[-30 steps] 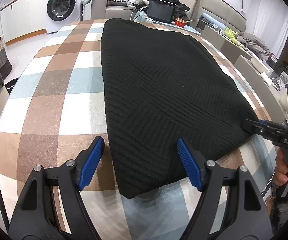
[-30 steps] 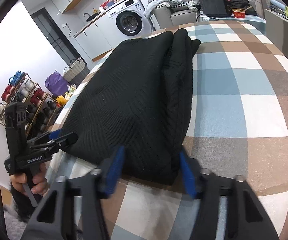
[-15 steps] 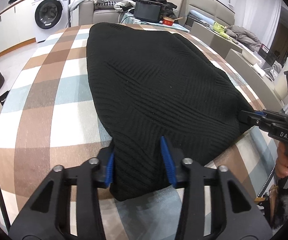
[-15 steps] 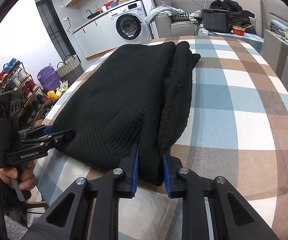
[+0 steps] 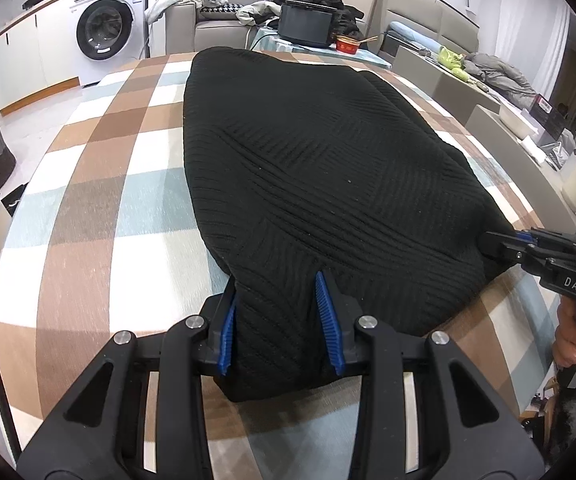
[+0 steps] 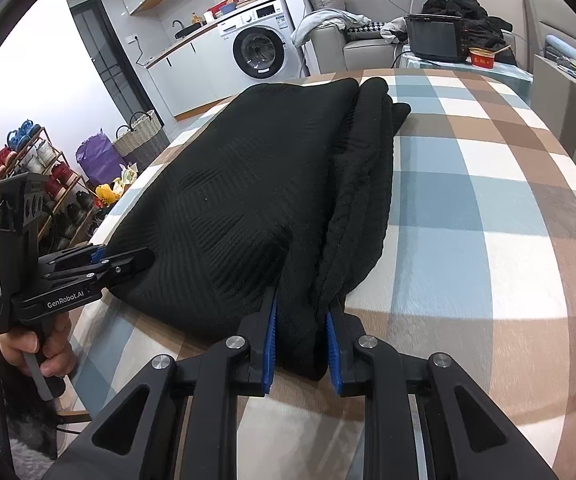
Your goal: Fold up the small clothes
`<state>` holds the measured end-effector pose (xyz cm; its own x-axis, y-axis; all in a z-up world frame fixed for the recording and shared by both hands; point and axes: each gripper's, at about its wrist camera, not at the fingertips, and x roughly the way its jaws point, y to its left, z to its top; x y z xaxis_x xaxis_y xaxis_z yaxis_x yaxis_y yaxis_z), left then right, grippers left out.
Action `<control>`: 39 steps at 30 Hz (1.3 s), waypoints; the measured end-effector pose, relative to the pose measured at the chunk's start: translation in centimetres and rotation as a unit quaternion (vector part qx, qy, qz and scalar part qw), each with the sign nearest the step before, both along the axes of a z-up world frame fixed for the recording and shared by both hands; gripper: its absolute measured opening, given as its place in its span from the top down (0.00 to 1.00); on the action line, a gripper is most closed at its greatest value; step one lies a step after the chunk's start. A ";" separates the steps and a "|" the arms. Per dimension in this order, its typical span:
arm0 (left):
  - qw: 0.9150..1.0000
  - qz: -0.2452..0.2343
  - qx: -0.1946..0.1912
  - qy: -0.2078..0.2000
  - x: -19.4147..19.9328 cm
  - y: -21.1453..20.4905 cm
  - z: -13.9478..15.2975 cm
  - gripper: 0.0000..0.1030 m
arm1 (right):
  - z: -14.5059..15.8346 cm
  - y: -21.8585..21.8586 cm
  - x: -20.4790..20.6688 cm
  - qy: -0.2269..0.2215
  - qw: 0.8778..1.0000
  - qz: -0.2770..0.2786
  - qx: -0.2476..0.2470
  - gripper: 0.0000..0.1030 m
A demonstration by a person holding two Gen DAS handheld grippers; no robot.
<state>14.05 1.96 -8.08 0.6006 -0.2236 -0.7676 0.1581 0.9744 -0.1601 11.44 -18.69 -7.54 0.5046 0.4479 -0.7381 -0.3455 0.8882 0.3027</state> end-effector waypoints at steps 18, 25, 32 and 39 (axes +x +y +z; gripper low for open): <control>1.000 0.012 -0.001 -0.005 2.7 0.6 -0.2 0.66 | -0.3 1.0 2.5 -0.001 1.000 -0.009 -0.007 0.79; 0.999 0.012 0.009 -0.028 1.5 1.0 0.8 0.39 | 0.3 1.3 1.6 -0.025 0.999 -0.015 -0.035 0.55; 0.997 0.014 0.017 -0.076 -0.8 1.1 2.2 0.18 | 1.9 0.4 0.2 -0.069 0.997 -0.025 -0.034 0.28; 0.993 0.024 0.007 -0.118 -2.0 1.4 3.0 0.15 | 3.7 0.4 -1.0 -0.116 0.992 -0.032 -0.030 0.00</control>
